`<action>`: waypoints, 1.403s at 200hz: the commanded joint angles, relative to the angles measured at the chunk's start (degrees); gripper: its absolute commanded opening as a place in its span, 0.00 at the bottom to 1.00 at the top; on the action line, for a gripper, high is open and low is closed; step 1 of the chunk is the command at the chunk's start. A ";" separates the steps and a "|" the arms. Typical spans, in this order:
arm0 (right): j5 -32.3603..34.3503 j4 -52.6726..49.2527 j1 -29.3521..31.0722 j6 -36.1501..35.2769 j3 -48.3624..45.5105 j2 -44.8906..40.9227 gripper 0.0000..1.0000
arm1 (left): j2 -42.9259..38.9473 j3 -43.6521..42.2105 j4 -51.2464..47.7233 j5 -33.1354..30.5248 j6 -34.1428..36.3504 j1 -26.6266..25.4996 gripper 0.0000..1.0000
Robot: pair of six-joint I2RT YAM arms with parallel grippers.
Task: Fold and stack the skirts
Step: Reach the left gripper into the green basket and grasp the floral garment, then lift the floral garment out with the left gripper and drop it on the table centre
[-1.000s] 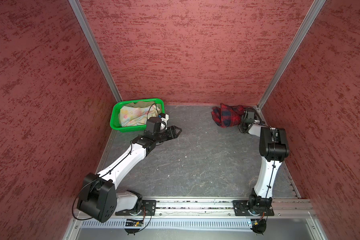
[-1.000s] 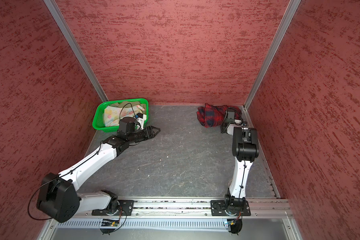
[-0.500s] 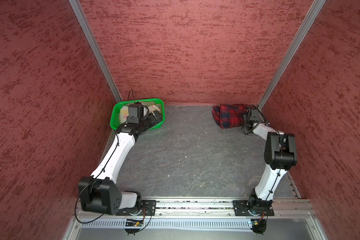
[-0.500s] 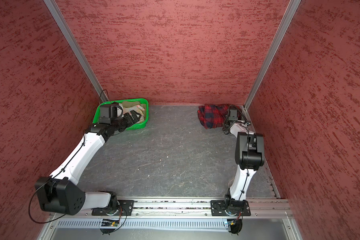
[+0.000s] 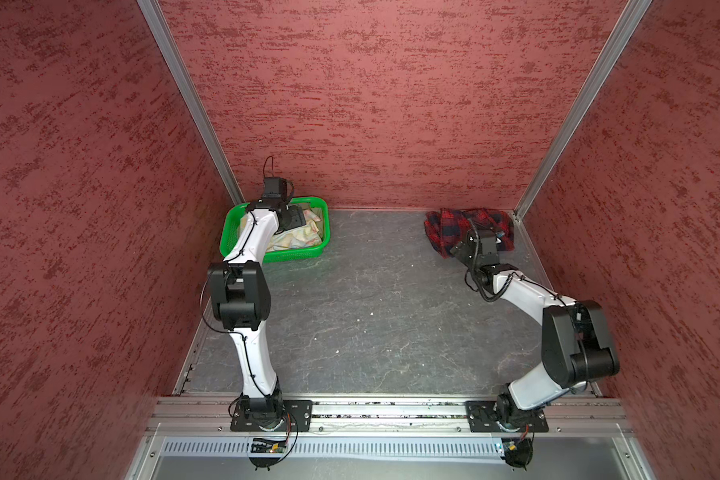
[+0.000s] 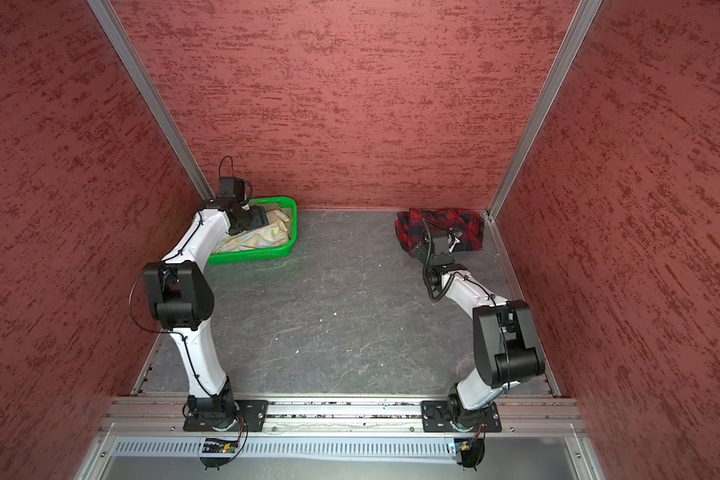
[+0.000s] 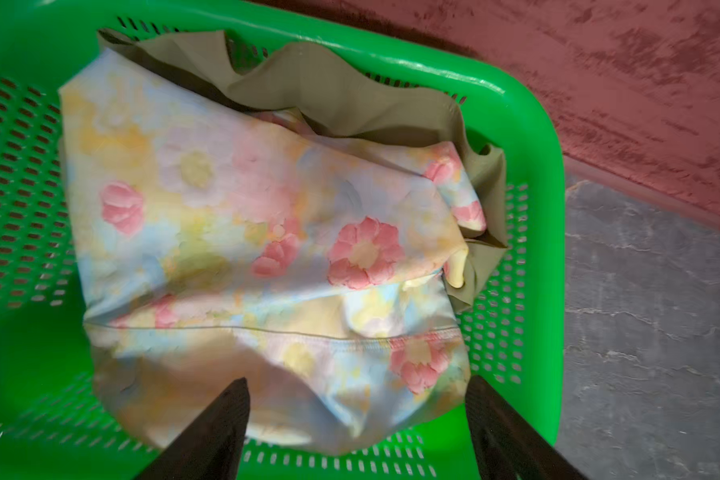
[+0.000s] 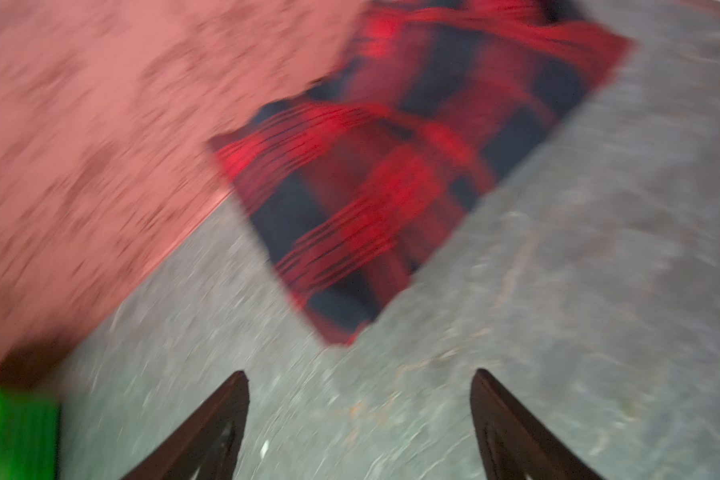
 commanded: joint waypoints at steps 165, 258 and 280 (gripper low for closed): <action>-1.80 1.96 9.56 -13.63 1.64 -8.63 0.71 | 6.40 12.38 5.53 5.80 1.99 2.57 0.00; 0.75 -7.07 8.39 -10.93 7.16 -11.35 0.74 | -23.47 2.39 13.50 24.03 -0.89 1.19 0.00; -0.07 -10.32 6.19 -9.39 8.72 -13.50 0.75 | -29.61 1.09 13.26 26.43 -0.55 -3.50 0.00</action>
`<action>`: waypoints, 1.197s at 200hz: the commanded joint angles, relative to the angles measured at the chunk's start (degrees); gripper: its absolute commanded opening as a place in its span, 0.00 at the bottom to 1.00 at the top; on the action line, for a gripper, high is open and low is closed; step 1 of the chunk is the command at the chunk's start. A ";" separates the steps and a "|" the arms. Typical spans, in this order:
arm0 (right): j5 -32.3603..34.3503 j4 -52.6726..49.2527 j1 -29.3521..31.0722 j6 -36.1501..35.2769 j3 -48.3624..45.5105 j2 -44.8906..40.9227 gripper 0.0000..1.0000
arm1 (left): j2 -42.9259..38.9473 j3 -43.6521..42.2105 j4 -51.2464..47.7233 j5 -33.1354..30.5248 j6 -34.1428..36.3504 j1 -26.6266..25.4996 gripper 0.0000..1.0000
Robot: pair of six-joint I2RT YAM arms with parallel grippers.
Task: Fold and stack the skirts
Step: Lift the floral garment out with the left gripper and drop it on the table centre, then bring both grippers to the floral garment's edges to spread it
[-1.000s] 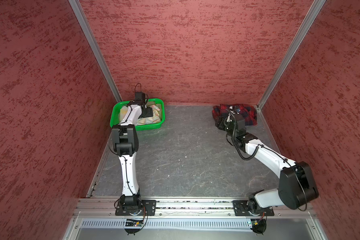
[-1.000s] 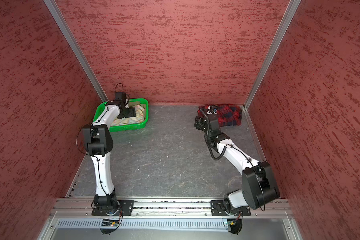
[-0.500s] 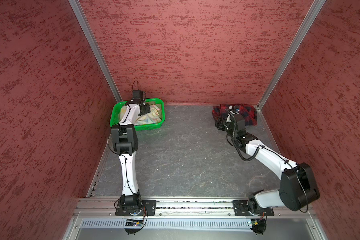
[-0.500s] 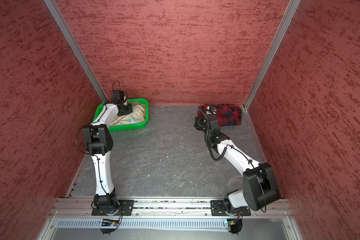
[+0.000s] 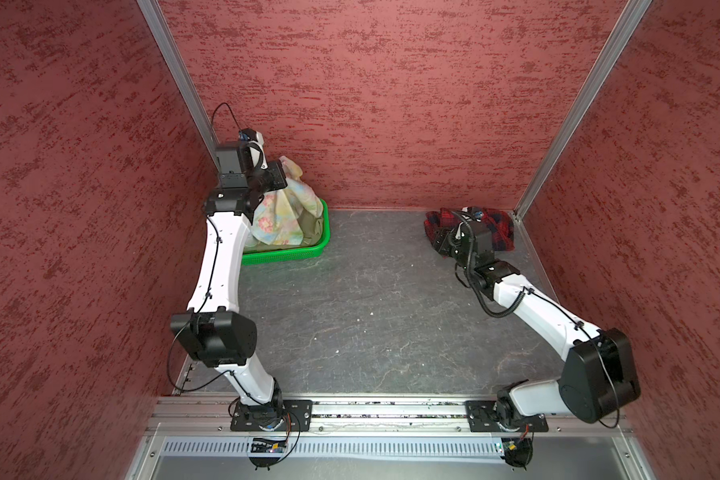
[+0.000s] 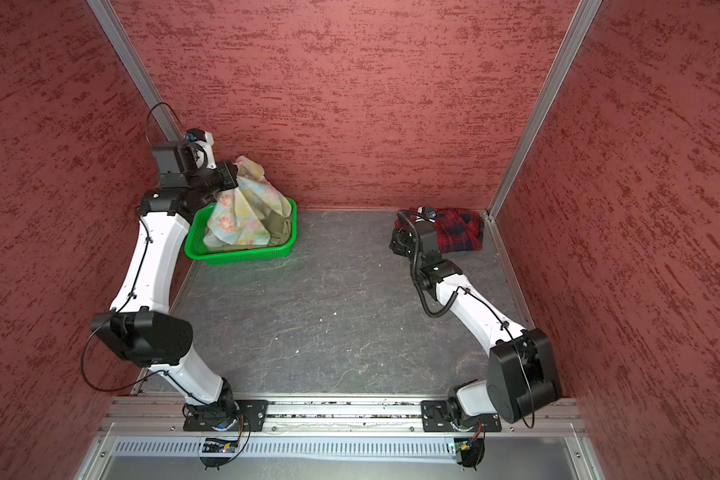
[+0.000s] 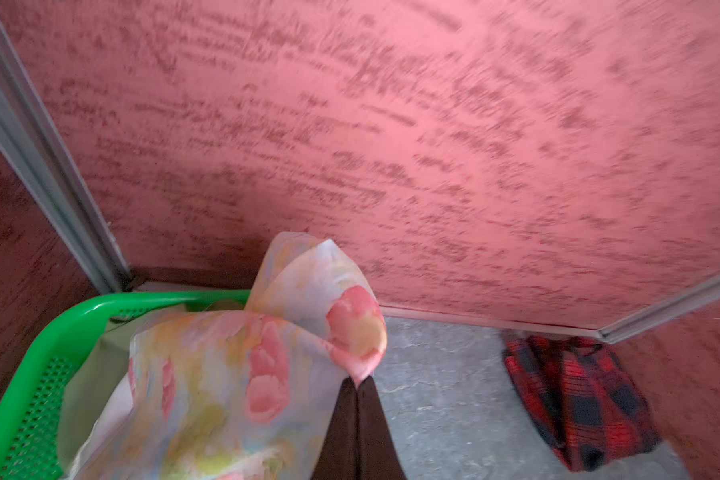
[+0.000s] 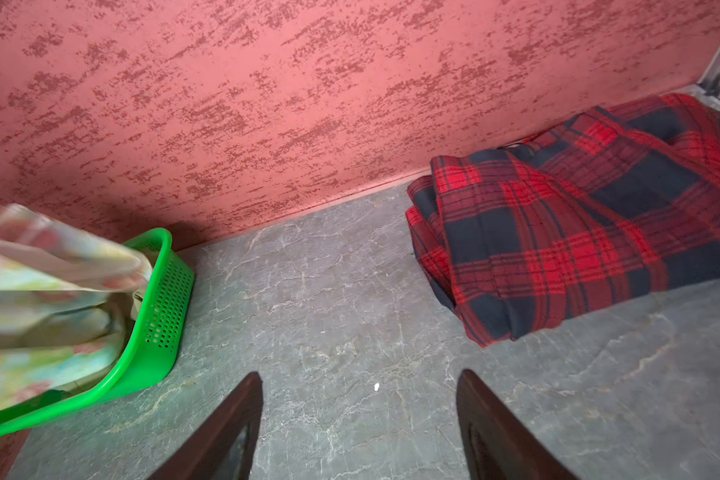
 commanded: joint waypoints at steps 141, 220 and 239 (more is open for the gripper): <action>-2.09 -14.73 -12.54 3.74 4.07 -17.07 0.80 | -16.55 -9.17 2.29 10.18 -5.82 -27.15 0.00; -14.11 -18.38 -13.46 0.19 2.77 -13.04 0.84 | 10.48 -13.66 8.51 12.00 -12.13 -20.73 0.82; -18.14 -17.75 -11.73 0.19 -0.05 -12.18 0.84 | 8.73 -14.21 6.96 11.36 -10.38 -19.95 0.84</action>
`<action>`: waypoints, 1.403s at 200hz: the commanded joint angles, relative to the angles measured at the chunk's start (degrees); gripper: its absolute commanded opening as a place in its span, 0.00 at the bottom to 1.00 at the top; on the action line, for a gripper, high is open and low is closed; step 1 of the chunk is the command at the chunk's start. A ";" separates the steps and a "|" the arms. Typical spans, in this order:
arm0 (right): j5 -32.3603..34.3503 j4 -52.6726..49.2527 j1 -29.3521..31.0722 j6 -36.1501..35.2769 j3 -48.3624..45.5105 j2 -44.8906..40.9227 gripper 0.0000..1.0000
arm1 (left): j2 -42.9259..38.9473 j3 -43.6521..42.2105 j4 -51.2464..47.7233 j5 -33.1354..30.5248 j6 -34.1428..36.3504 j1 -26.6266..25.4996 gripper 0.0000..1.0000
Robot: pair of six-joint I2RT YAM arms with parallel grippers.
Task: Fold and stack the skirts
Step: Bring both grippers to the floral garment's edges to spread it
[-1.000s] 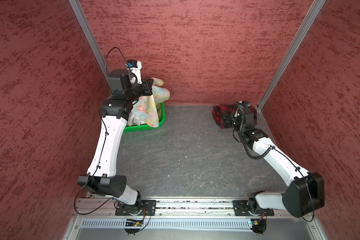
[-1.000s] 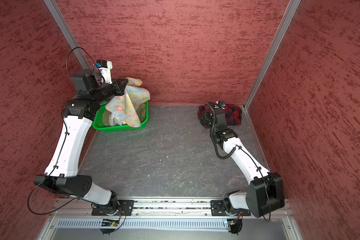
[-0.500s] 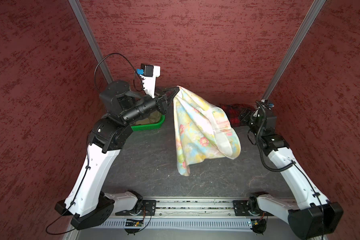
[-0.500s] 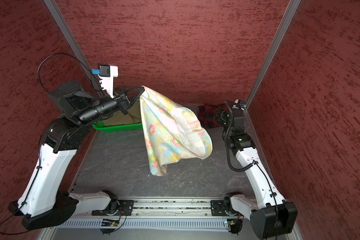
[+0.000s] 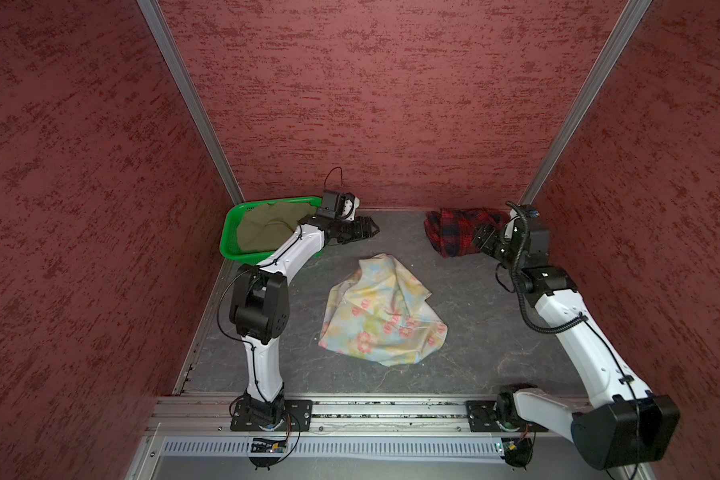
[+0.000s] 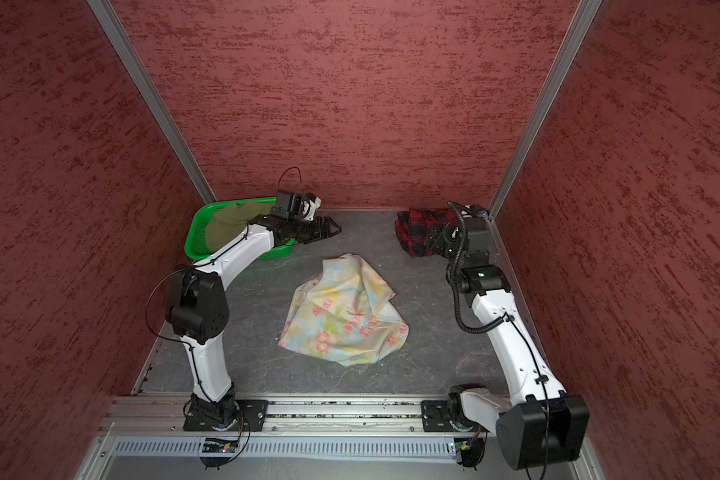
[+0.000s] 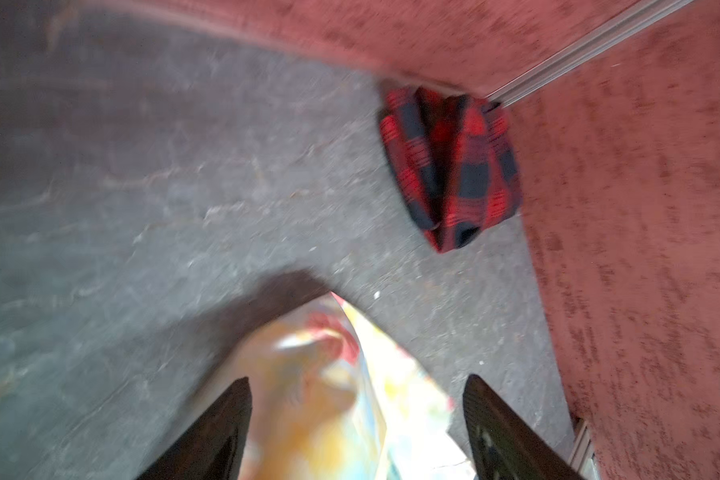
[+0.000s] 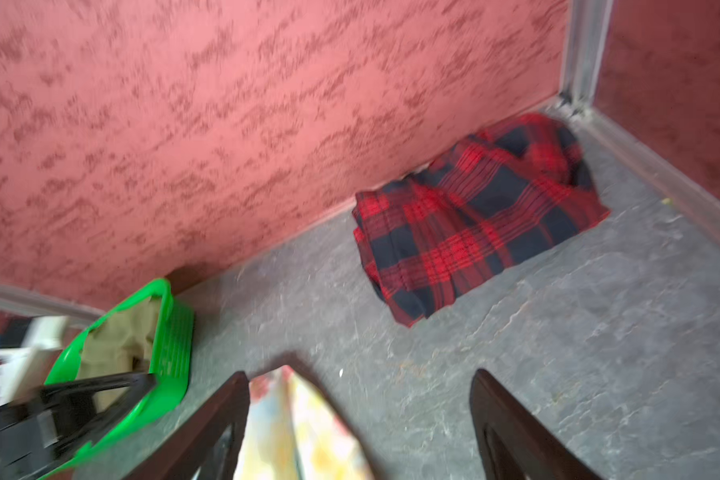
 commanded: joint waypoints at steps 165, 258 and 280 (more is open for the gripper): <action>-6.27 3.71 22.67 -5.96 4.45 24.57 0.83 | -44.92 -44.45 -21.37 -20.50 -13.13 1.18 0.72; -3.13 1.21 27.78 -8.51 22.06 41.53 0.85 | -34.59 -54.08 -9.59 -19.83 -17.84 1.36 0.62; -0.05 1.28 29.86 -8.95 27.53 46.67 0.89 | -33.42 -54.89 -7.39 -19.96 -17.62 1.42 0.06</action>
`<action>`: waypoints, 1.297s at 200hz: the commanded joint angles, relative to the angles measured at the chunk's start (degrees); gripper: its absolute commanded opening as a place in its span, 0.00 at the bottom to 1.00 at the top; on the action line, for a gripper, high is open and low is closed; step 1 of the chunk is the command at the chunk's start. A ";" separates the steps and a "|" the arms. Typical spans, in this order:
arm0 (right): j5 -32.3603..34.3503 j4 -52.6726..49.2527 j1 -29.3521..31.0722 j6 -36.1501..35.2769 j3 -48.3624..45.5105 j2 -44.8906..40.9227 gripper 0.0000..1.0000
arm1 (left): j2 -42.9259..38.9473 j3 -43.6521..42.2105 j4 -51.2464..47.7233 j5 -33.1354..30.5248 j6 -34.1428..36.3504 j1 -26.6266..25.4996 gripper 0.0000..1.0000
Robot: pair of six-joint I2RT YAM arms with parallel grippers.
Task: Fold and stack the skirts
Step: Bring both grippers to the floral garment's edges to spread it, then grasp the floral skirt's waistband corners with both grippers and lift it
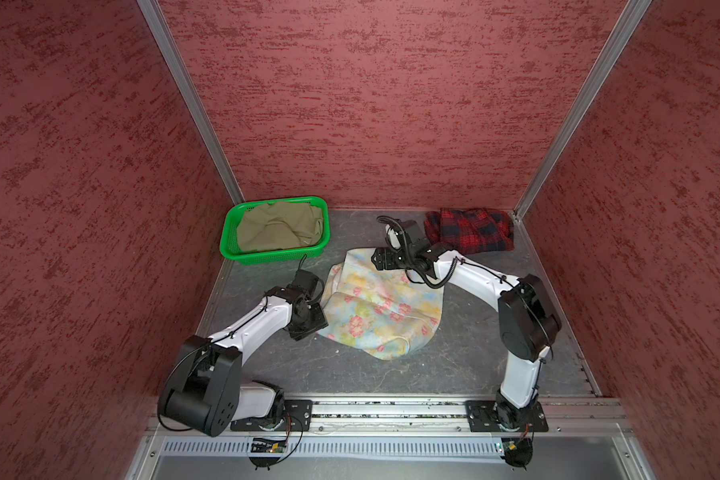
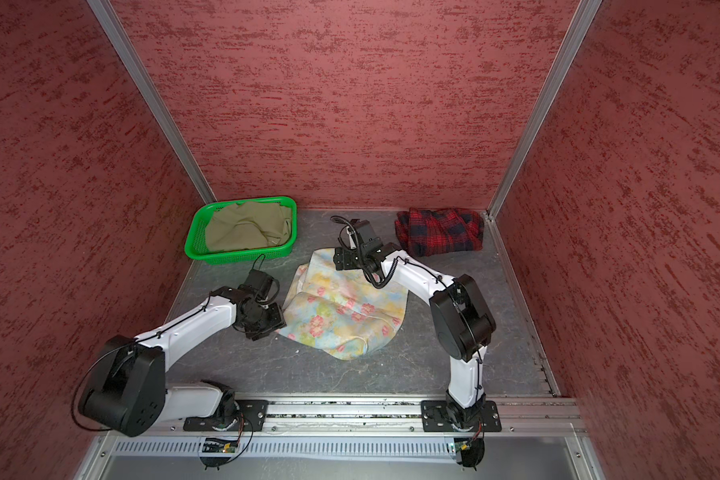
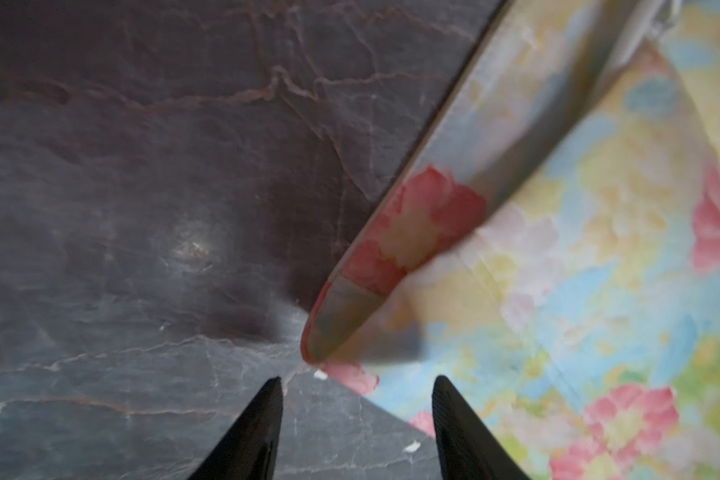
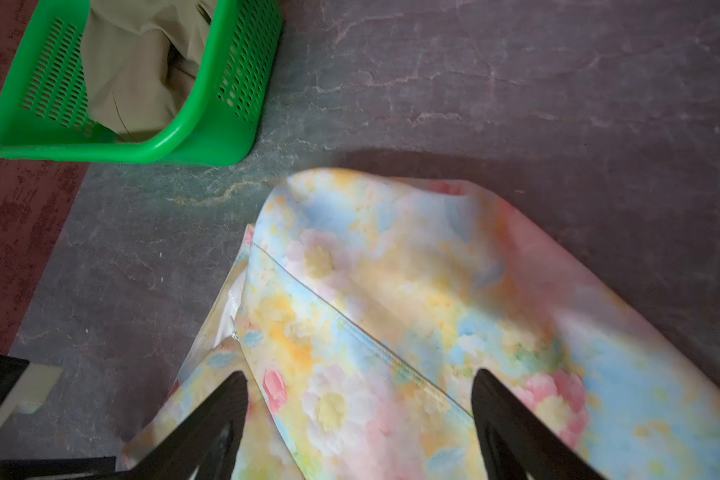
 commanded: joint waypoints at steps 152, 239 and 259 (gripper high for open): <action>22.83 -15.23 7.26 4.39 49.04 38.85 0.03 | -8.27 -2.62 1.32 0.67 1.81 -0.20 0.00; 28.47 -8.50 2.19 1.47 31.24 6.56 0.00 | -13.21 23.84 -10.57 -3.63 8.26 -2.93 0.00; 32.67 -8.18 1.76 -0.92 25.28 -3.90 0.00 | -11.95 32.64 -12.88 -6.00 10.18 -5.95 0.00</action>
